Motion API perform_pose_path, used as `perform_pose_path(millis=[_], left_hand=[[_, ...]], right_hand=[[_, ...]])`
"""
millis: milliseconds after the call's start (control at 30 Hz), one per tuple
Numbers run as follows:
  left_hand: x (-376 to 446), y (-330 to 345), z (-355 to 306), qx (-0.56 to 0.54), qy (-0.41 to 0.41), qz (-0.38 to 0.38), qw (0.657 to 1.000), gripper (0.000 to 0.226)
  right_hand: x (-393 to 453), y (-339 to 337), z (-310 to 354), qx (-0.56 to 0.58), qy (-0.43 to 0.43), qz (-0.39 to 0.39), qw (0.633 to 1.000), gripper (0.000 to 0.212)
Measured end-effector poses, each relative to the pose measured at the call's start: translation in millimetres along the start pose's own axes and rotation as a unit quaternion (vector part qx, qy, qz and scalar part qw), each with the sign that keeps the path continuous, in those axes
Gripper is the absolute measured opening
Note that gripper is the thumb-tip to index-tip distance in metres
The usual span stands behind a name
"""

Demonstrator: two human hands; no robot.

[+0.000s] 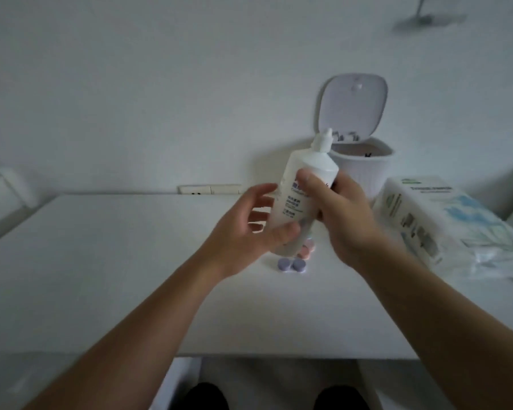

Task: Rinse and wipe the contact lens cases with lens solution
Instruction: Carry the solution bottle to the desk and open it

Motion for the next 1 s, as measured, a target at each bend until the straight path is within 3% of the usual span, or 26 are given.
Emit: perform_pose_path(millis=[133, 233, 300, 400, 567, 633, 700, 767, 1000], left_hand=[[-21.3, 4.7, -29.3, 0.018, 0.048, -0.043, 0.998, 0.066], [-34.8, -3.5, -34.1, 0.011, 0.066, -0.053, 0.996, 0.061], [-42.6, -13.5, -34.1, 0.043, 0.067, -0.039, 0.996, 0.063], [-45.3, -26.5, -29.1, 0.114, 0.057, -0.009, 0.992, 0.071], [-20.5, -34.5, -16.0, 0.261, 0.072, -0.014, 0.963, 0.077], [-5.9, -33.5, -9.0, 0.321, 0.095, -0.02, 0.942, 0.079], [10.7, -31.8, 1.8, 0.35, 0.116, -0.023, 0.929, 0.082], [24.3, -28.4, 15.5, 0.358, 0.127, -0.025, 0.925, 0.083], [34.7, -30.1, 55.6, 0.383, 0.123, -0.051, 0.914, 0.083]], right_hand=[[-24.9, 30.7, 22.0, 0.002, 0.041, 0.007, 0.999, 0.047], [-34.5, 33.0, 40.5, -0.102, 0.021, 0.025, 0.994, 0.054], [-31.9, 20.6, 52.3, -0.173, -0.017, -0.011, 0.985, 0.059], [-18.0, 0.2, 64.3, -0.265, -0.041, -0.066, 0.961, 0.058], [10.1, -8.7, 43.1, -0.426, 0.027, 0.007, 0.904, 0.064], [20.1, -11.9, 26.7, -0.457, 0.048, -0.006, 0.888, 0.067], [30.4, -14.8, 11.5, -0.455, 0.058, -0.037, 0.888, 0.067], [39.6, -16.1, -3.9, -0.404, 0.047, -0.047, 0.912, 0.062], [56.5, -10.1, -53.8, -0.304, 0.002, 0.003, 0.953, 0.051]])
Point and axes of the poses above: each hand's wrist, its own x-axis towards the middle knuckle, its own y-axis out of the palm, z = x × y, the point moved 2 cm from there along x, towards the middle knuckle, and after that the axes turned 5 degrees about -x, right-handed, at the moved point
